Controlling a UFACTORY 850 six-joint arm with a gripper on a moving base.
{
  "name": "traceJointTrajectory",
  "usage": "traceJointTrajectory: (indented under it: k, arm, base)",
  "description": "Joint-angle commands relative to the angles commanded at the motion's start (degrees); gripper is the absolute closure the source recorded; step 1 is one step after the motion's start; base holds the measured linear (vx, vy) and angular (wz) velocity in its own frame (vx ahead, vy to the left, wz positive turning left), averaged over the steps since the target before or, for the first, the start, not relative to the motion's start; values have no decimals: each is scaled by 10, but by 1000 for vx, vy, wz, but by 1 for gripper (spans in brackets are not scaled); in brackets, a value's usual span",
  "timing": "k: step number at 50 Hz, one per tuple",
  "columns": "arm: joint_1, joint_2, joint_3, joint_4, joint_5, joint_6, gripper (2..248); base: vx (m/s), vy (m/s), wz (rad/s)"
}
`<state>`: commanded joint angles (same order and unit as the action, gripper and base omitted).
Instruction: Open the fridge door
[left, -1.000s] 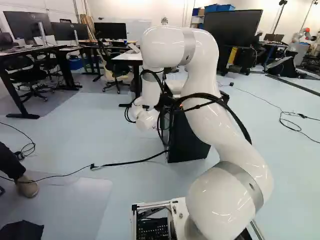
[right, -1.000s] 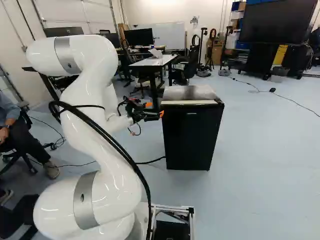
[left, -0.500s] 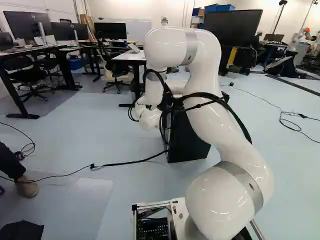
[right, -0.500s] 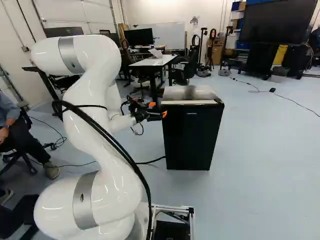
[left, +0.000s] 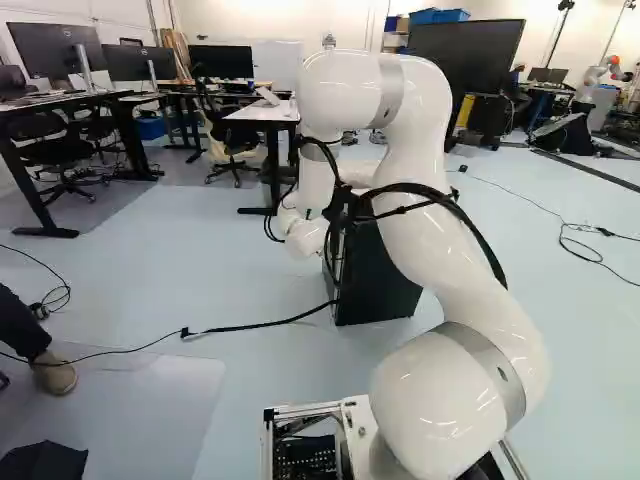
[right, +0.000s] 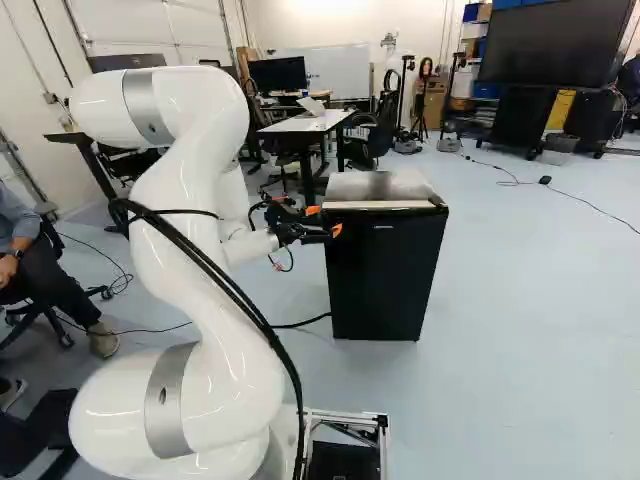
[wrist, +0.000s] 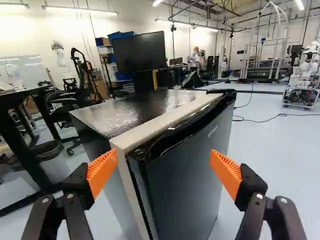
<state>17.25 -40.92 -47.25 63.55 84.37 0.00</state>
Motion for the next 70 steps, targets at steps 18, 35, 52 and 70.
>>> traceJointTrajectory:
  k: [18, 35, 52, 70]
  arm:
    - [-17, 17, 30, 0, 0, 0, 3]
    - [-29, 44, 79, 28, -7, 0, 3]
    - [-42, 70, 126, 82, -20, 0, 3]
    - [-60, 92, 170, 163, -30, 0, 3]
  base:
    - [0, 0, 0]
    - [0, 0, 0]
    - [0, 0, 0]
    - [0, 0, 0]
